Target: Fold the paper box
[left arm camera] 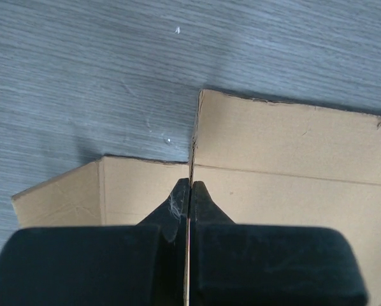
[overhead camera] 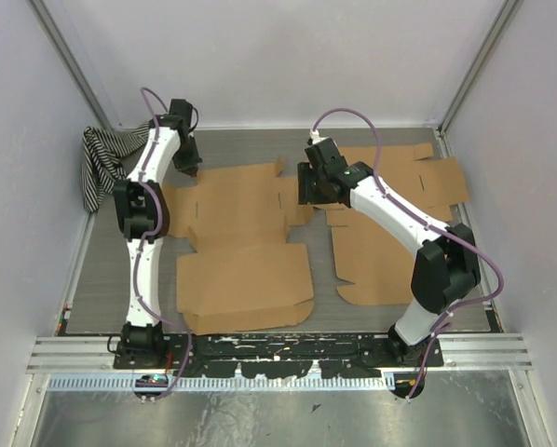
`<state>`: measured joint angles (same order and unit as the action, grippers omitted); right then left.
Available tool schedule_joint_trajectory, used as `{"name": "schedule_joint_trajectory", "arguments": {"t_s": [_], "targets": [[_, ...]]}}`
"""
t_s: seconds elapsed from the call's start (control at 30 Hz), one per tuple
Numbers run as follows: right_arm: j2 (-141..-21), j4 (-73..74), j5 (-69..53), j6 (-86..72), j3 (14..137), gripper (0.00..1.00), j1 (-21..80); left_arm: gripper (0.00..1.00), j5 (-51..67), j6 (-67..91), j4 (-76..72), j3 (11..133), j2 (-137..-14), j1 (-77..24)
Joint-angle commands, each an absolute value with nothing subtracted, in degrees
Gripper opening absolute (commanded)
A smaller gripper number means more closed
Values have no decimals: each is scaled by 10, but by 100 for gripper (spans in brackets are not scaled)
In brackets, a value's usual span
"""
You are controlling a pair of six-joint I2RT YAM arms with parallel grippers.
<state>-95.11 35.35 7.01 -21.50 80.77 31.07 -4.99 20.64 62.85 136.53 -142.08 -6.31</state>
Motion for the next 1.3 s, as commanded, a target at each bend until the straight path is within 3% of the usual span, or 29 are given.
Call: {"name": "schedule_joint_trajectory", "arguments": {"t_s": [0.0,0.47,1.27], "targets": [[-954,349,53,-201,851,54,298,0,-49,183,569,1292,-1329,-60],[-1051,443,9,-146,1063,54,279,0,19,142,173,806,-935,-61],[-1038,510,-5,-133,1153,53,280,0,-60,56,-174,455,-657,-132]]}}
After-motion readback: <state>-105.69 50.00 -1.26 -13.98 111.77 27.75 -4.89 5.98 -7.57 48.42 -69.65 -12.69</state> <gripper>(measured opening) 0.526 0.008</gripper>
